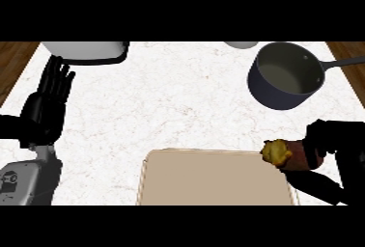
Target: Pick the sweet potato from the tray and place it in the pot
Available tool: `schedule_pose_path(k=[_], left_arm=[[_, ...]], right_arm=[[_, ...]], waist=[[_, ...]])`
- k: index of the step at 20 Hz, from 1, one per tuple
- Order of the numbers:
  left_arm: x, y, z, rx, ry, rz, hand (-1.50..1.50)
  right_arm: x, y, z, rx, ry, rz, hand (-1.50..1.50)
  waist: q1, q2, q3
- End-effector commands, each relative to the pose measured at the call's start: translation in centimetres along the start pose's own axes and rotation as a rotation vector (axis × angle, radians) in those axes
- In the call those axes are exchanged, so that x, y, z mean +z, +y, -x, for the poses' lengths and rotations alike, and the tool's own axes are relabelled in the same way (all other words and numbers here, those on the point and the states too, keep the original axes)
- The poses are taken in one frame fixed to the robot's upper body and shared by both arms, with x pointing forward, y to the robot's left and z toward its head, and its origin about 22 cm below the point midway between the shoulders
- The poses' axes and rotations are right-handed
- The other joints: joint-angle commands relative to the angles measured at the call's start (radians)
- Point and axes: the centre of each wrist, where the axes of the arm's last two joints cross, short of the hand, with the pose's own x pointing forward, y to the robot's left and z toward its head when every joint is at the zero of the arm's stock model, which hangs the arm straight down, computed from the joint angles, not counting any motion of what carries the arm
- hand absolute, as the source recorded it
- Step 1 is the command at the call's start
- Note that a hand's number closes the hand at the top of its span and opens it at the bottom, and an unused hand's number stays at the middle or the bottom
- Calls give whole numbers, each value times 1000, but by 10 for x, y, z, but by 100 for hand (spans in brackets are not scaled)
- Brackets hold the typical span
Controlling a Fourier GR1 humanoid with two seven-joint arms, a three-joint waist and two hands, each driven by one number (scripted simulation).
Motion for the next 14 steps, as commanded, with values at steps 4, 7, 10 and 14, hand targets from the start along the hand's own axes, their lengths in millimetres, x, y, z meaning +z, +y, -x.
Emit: schedule_pose_path(k=[4,7,10,14], left_arm=[[16,-9,-6,3,1,30,0],[3,-7,14,5,-5,16,0],[-8,-4,-13,25,-9,40,0],[-15,-25,-3,5,-9,33,0]], right_arm=[[-23,-47,96,50,127,9,150],[-35,-52,136,98,160,-13,150],[-43,-44,175,72,173,-8,150],[-62,-30,204,51,184,5,150]], waist=[[17,1,1],[17,7,0],[28,7,1],[30,9,1]])
